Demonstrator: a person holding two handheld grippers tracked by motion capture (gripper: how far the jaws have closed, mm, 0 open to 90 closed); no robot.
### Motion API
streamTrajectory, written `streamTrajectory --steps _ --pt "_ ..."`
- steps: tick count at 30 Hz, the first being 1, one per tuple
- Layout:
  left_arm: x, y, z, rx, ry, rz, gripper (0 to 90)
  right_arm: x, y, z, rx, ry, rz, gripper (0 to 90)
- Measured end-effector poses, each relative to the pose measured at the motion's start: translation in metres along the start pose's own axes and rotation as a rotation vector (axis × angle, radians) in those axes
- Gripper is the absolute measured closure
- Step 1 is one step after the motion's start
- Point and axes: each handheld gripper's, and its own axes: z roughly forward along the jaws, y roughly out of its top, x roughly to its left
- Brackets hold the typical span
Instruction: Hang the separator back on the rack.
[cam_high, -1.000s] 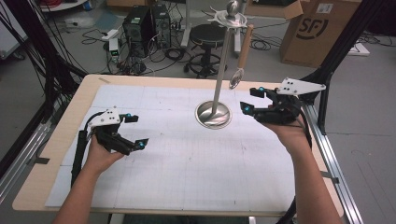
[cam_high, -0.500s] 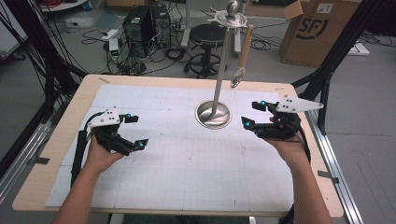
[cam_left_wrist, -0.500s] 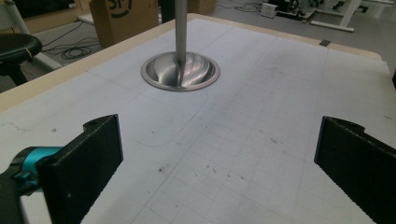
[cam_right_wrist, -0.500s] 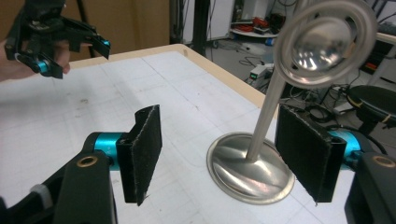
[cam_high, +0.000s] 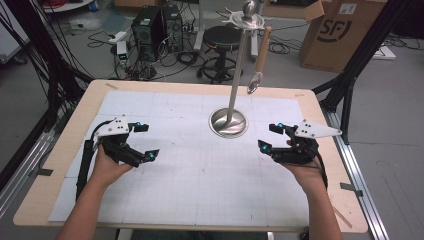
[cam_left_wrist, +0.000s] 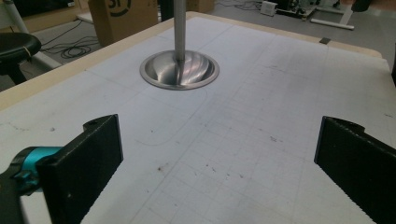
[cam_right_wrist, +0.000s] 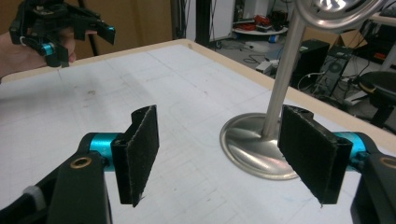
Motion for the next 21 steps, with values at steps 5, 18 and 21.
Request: streamTrajectory --steps 5,18,21 --pt "0.0 0.0 0.002 0.005 0.001 0.001 1.7 0.001 -0.011 -0.001 0.005 -0.002 0.014 28.2" --pt "-0.001 0.001 -0.001 -0.007 0.006 0.006 1.7 0.0 -0.031 -0.002 0.034 0.005 0.047 24.9" --pt "-0.001 0.001 0.0 -0.002 0.001 0.008 1.7 -0.001 -0.034 -0.004 0.028 0.0 0.056 24.2"
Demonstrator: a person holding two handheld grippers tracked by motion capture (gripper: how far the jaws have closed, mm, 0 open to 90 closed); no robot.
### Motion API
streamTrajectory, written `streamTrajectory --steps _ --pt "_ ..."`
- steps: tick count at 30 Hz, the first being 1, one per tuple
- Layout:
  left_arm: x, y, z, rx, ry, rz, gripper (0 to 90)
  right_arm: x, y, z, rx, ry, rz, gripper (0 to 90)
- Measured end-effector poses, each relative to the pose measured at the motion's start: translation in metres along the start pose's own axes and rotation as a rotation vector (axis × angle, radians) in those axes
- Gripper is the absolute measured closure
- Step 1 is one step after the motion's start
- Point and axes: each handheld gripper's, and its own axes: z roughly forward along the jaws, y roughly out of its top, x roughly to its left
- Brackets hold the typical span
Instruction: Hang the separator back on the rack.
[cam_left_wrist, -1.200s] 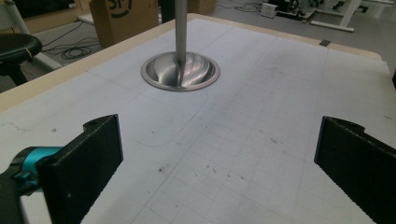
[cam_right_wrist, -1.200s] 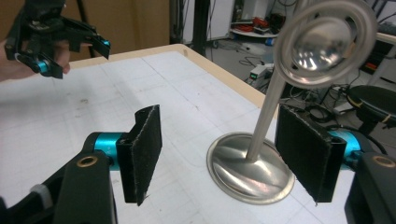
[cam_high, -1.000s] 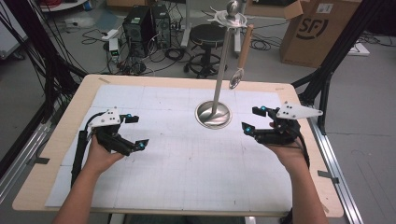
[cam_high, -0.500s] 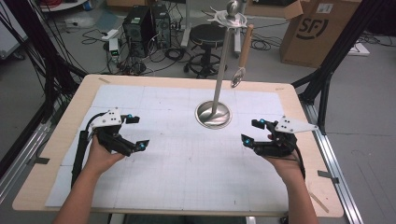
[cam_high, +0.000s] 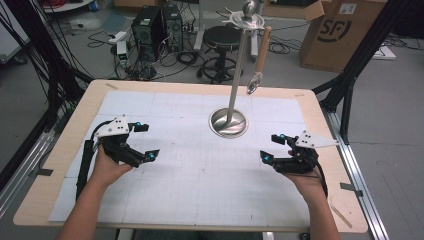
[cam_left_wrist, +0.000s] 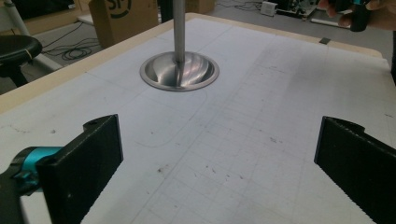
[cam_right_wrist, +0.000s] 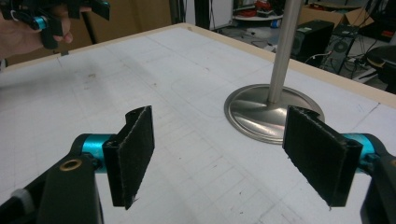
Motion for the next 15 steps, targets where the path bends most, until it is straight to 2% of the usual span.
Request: streamTrajectory --steps 6,11,13,15 --pt "0.001 -0.001 0.001 0.01 0.004 -0.007 1.7 -0.002 -0.003 0.001 -0.002 0.008 0.018 18.9" --pt "0.003 -0.003 0.001 0.016 0.013 -0.017 1.7 -0.005 -0.013 0.011 0.035 0.028 0.048 17.7" --pt "0.001 -0.003 0.001 0.023 0.017 -0.015 1.7 -0.008 -0.015 0.012 0.057 0.023 0.062 17.2" --pt "-0.001 -0.002 0.001 0.02 0.012 -0.005 1.7 -0.01 -0.015 0.013 0.05 0.011 0.071 16.4"
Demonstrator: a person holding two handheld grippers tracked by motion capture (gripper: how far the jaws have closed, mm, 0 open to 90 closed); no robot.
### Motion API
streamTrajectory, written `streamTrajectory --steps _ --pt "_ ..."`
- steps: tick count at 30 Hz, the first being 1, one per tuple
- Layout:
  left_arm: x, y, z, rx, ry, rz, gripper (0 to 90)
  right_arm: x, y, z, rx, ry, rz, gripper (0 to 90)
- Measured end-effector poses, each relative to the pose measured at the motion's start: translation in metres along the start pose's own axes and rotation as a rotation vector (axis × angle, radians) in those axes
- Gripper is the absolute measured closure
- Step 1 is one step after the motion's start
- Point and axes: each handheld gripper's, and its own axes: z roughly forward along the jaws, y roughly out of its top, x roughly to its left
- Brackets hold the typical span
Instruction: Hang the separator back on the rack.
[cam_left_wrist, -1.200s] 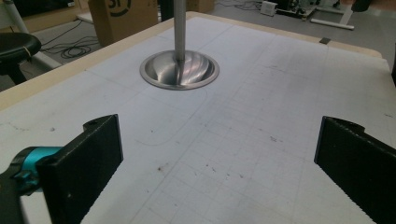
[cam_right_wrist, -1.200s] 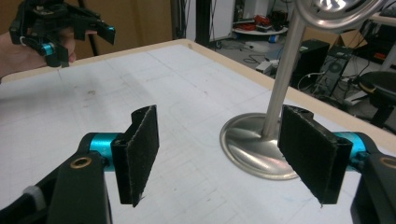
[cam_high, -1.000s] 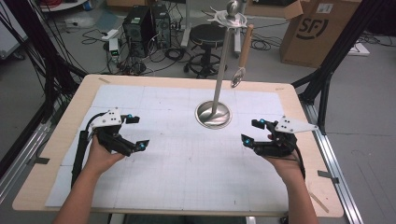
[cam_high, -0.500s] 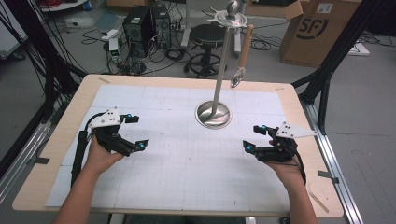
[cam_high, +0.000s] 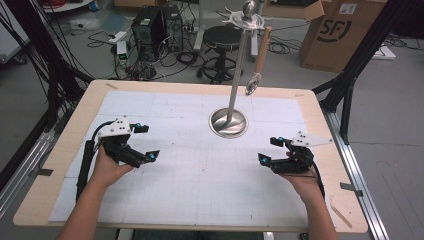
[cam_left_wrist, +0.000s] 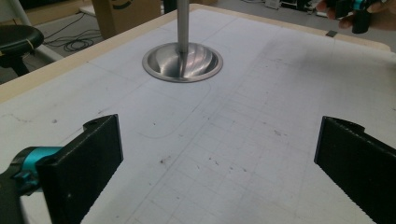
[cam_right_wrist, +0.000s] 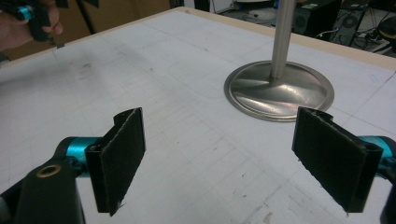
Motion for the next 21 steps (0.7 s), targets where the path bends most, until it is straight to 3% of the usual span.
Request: streamTrajectory --steps 7,21 --pt "0.0003 -0.0031 0.0047 0.023 -0.015 0.0 1.7 -0.0005 0.0 -0.0001 -0.012 -0.027 0.012 16.1" --pt "-0.0011 -0.0035 0.0077 0.03 -0.022 -0.003 1.7 0.0007 -0.0006 0.001 -0.012 -0.017 0.009 16.1"
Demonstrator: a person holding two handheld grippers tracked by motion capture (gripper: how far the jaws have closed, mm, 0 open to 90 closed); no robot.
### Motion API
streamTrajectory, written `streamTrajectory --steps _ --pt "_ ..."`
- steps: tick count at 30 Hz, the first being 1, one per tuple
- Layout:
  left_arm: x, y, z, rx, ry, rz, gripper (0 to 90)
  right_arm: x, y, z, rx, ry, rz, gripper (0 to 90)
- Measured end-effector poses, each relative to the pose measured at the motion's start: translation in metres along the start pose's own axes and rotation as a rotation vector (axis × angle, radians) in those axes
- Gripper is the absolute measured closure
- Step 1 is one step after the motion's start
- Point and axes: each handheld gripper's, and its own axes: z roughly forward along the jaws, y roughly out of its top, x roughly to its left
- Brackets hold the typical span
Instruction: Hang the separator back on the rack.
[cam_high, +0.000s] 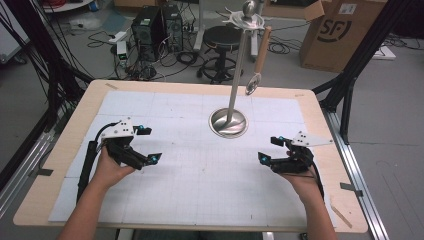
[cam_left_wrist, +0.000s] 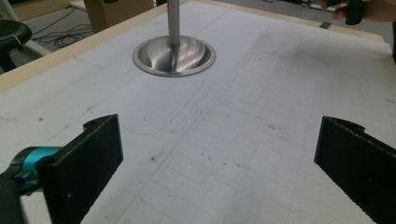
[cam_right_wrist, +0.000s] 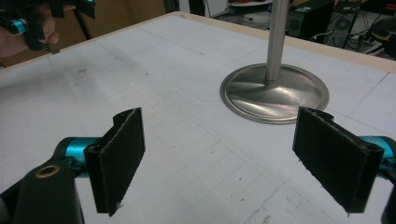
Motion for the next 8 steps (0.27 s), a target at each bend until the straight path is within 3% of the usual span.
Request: streamTrajectory --steps 8 --pt "0.0021 -0.0005 0.0001 0.002 0.0 -0.007 1.7 -0.0004 -0.0001 -0.0004 0.002 0.004 0.007 16.1"
